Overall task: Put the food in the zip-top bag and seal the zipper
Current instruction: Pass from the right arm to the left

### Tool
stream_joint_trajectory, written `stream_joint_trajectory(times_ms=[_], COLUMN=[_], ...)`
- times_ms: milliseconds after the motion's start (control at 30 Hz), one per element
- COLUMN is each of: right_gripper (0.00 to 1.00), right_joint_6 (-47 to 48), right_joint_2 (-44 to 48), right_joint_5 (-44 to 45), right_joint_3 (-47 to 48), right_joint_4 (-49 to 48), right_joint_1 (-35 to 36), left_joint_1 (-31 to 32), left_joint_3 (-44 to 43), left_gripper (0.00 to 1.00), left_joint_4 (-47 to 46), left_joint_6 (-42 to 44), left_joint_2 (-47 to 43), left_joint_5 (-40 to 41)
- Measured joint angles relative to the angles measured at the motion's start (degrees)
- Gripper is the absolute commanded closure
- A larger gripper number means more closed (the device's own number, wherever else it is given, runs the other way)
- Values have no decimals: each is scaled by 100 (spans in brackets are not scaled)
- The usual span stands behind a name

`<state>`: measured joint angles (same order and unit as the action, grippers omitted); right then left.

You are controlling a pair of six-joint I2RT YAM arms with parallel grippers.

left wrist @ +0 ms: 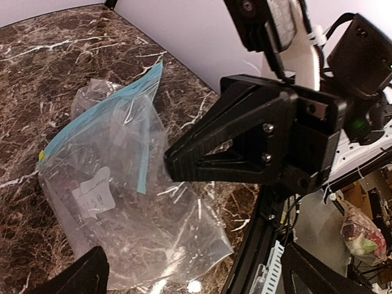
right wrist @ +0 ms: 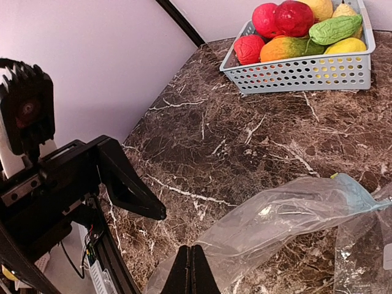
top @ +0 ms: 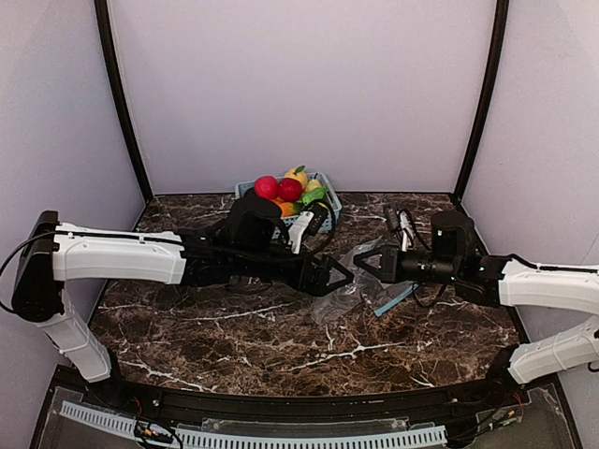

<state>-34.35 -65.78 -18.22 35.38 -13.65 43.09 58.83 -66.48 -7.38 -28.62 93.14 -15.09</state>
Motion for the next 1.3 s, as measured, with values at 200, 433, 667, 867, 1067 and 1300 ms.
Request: stream_joint_trajectory(times_ms=[200,433,667,867,1067,1300], right_gripper=[100,100,100,100,100,100], right_joint_6=[-225,-417,-566,-787,-949,-1058], right_joint_2=[-133,-225,-291,-391,-514,-520], right_joint_5=[201,341,507,748,826,925], right_joint_3=[129,155,157,160,247,278], right_joint_4=[48,52,103,186,258,319], right_joint_1=[46,52,79,79,79,79], left_joint_1=[74,221,238,260,341,372], left_joint_3=[-293,-573,-682,-774,-1069,-1447], left_gripper=[1,1,1,1,1,46], left_joint_4=[546,933,903,874,984,1517], left_joint_6=[302,546,601,610,688,857], left_joint_2=[461,844,920,1038,1222,1539], left_joint_5=[424,863,966,988,1300,2087])
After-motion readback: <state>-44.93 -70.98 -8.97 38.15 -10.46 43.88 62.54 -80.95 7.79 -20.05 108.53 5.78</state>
